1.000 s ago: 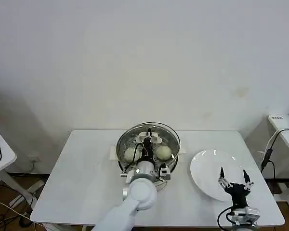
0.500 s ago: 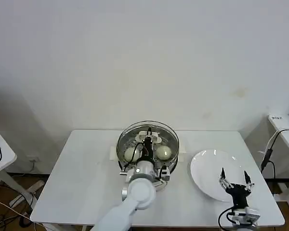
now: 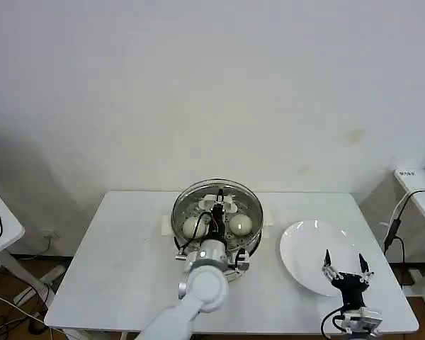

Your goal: Take steamed baozi put them in steamer then cover it.

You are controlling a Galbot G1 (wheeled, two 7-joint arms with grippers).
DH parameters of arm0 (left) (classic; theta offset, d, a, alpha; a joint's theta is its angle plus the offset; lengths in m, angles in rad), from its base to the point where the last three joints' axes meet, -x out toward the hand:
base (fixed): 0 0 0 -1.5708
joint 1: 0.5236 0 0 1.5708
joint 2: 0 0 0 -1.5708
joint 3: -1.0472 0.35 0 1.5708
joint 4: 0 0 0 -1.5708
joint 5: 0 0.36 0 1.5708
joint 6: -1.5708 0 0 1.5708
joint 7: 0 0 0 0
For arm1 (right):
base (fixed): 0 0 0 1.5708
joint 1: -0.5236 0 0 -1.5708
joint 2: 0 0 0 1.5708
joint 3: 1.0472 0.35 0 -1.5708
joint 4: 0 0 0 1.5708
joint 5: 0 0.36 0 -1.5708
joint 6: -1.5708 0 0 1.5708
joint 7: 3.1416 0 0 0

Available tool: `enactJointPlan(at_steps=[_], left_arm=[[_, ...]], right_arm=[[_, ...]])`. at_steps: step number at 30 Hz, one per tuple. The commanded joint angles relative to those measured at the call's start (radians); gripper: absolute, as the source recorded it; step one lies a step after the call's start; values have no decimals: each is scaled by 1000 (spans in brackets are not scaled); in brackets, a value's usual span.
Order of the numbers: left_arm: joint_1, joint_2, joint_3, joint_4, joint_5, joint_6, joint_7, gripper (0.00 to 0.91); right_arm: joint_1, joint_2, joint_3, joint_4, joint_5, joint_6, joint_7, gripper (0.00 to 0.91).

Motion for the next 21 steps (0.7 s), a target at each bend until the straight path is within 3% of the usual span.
enactJointPlan(at_steps=[1, 21], left_arm=[[12, 0, -6, 9, 8, -6, -3, 0], [29, -11, -10, -5, -23, -8, 11, 0]], right_arm=[[0, -2, -2, -3, -3, 2, -1, 907], [0, -6, -4, -1, -11, 3, -2, 907]])
